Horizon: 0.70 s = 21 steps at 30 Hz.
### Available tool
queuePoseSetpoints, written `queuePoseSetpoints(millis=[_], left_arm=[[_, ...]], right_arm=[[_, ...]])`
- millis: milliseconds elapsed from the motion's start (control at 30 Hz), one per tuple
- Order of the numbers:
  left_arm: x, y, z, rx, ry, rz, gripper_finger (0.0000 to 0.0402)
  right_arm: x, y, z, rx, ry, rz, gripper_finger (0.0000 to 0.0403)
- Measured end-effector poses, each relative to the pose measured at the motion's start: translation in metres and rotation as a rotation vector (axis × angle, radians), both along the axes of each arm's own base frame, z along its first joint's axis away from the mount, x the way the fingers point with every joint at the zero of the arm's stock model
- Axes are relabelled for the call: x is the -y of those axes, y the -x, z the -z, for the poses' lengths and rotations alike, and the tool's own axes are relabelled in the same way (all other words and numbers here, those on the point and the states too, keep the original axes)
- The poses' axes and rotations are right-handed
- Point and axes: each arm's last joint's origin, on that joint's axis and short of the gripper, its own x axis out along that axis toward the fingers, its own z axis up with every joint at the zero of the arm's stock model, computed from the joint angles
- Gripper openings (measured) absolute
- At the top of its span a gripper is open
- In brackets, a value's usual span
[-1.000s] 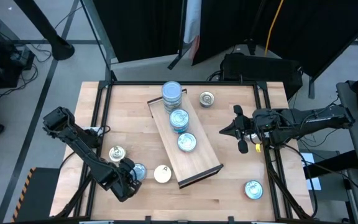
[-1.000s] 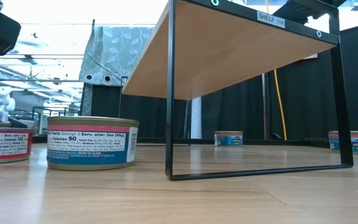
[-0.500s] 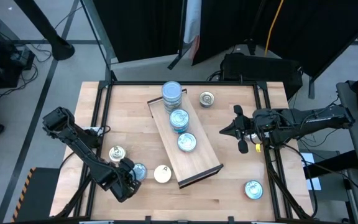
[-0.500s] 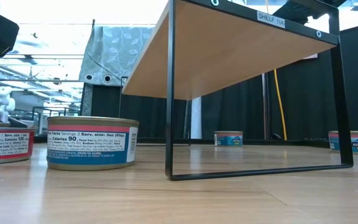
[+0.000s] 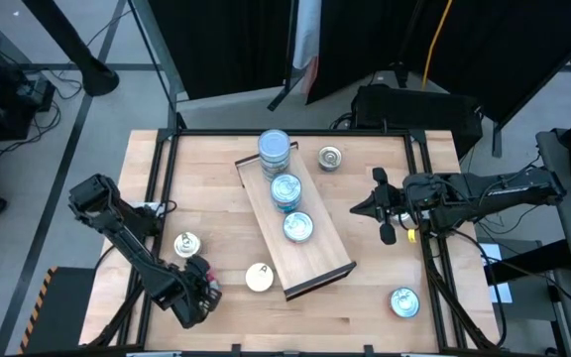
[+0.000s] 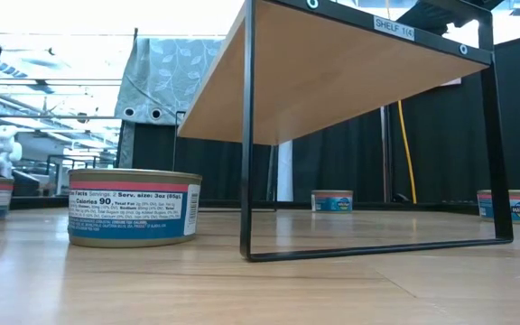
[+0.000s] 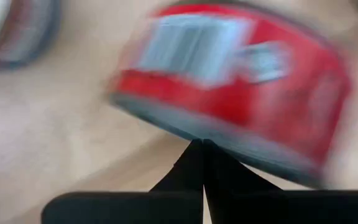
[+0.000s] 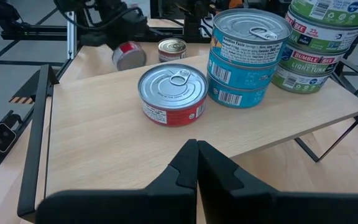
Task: Stack canned seafood by type on shelf
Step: Stack the left red tuna can on top of the other red tuna can on the shelf
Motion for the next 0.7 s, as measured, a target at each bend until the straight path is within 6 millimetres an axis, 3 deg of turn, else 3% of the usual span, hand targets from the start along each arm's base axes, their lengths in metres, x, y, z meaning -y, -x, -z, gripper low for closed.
queuePoseSetpoints(millis=[300,500,700], left_arm=[[0.009,0.002,0.01,-0.022,-0.012,0.033,0.0],[0.029,0.0,-0.017,0.059,0.053,0.141,0.0],[0.046,-0.009,-0.053,0.166,0.041,0.362,0.0]], right_arm=[[0.0,0.0,0.0,-0.001,0.0,0.0,0.0],[0.0,0.0,0.001,-0.009,0.001,-0.001,0.0],[0.0,0.0,0.001,-0.008,0.008,-0.003,0.0]])
